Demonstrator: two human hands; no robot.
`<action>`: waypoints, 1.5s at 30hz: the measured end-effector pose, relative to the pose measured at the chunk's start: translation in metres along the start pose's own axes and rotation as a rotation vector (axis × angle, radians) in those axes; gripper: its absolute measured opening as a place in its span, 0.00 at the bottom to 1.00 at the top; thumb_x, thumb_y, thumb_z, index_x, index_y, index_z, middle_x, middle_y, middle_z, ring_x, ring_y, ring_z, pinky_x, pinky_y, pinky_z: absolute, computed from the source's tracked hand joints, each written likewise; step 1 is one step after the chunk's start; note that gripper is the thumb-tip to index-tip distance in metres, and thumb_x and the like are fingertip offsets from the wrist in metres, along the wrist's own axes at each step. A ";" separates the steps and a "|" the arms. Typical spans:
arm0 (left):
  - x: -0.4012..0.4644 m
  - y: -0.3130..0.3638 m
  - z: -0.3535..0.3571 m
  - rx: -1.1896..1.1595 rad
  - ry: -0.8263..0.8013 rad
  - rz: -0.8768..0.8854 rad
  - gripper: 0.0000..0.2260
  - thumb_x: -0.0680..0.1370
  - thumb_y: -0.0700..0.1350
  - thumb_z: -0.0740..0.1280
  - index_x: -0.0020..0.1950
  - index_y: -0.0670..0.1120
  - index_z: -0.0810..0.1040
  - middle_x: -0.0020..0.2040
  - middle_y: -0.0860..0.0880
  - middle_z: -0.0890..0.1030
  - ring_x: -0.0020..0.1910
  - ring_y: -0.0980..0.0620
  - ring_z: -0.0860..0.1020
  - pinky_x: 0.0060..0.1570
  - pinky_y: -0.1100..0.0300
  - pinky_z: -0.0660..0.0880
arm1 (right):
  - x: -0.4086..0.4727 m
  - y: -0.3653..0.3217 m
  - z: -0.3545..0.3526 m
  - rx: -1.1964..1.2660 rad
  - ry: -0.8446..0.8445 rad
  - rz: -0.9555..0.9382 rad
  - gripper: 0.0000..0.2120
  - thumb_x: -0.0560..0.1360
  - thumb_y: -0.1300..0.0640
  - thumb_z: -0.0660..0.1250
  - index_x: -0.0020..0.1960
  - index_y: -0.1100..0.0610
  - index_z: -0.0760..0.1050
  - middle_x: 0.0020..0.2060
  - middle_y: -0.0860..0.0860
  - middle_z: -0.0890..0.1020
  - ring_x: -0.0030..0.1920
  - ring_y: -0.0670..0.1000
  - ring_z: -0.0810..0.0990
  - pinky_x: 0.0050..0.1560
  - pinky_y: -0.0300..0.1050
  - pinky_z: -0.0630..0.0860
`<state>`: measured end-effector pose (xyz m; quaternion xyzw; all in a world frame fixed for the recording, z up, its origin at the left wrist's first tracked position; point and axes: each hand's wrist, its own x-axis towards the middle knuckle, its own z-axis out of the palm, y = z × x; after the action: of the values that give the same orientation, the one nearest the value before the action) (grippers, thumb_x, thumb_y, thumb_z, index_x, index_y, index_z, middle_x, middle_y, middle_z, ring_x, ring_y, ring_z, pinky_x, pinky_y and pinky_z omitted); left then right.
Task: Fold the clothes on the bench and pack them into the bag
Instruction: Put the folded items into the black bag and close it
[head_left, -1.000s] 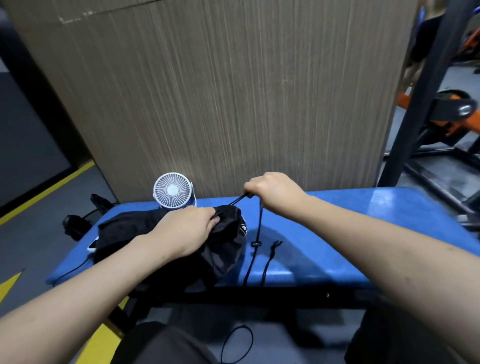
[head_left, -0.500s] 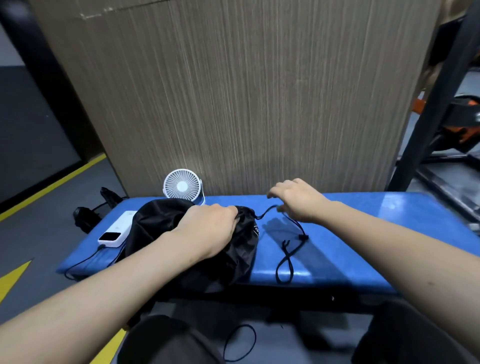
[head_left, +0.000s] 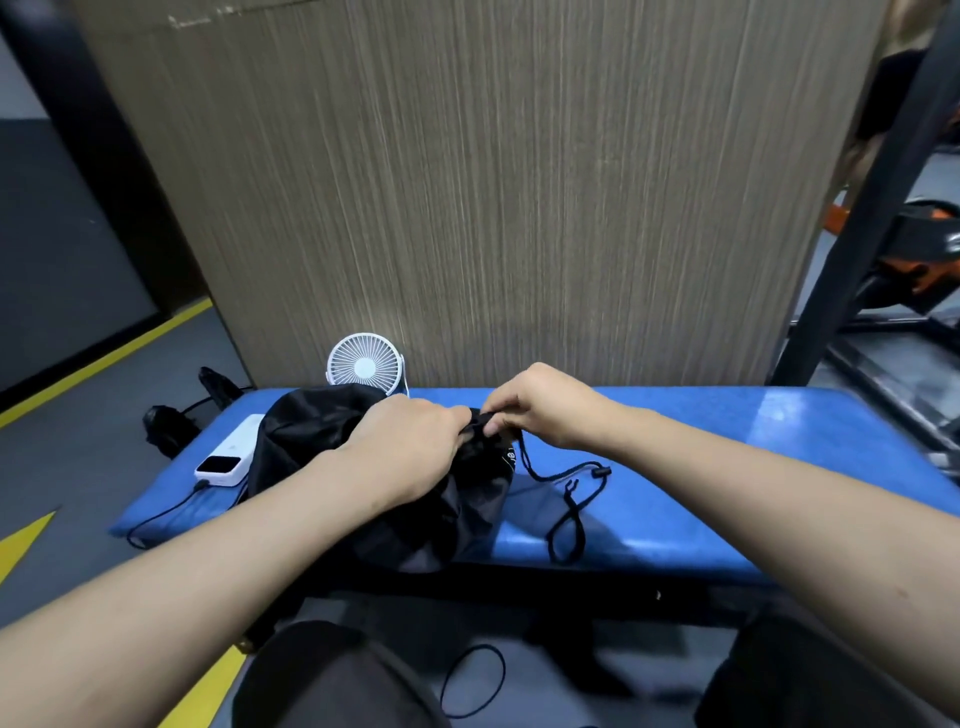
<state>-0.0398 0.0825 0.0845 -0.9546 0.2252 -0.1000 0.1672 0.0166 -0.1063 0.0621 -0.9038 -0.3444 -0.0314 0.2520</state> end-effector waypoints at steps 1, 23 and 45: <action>-0.001 -0.001 0.000 0.011 -0.002 0.001 0.15 0.85 0.55 0.49 0.55 0.49 0.72 0.53 0.46 0.81 0.52 0.43 0.78 0.44 0.54 0.64 | 0.000 0.000 0.000 -0.094 0.017 -0.044 0.06 0.78 0.57 0.69 0.45 0.57 0.82 0.35 0.47 0.83 0.36 0.53 0.77 0.39 0.46 0.73; -0.015 -0.025 0.005 -0.035 0.079 -0.022 0.12 0.83 0.56 0.52 0.45 0.52 0.67 0.51 0.50 0.82 0.51 0.46 0.78 0.51 0.55 0.67 | -0.011 0.047 -0.016 -0.457 0.031 0.105 0.08 0.80 0.61 0.61 0.52 0.56 0.79 0.42 0.46 0.83 0.42 0.56 0.80 0.40 0.44 0.66; -0.103 -0.147 0.169 -1.085 -0.147 -0.447 0.54 0.59 0.72 0.74 0.76 0.67 0.45 0.79 0.58 0.49 0.76 0.60 0.50 0.74 0.58 0.55 | 0.044 0.055 0.112 0.051 -0.268 0.231 0.63 0.57 0.33 0.80 0.78 0.32 0.41 0.79 0.51 0.33 0.81 0.58 0.47 0.78 0.57 0.58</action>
<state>-0.0271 0.3001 -0.0302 -0.9324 0.0253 0.0630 -0.3551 0.0721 -0.0616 -0.0492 -0.9268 -0.2695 0.1273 0.2286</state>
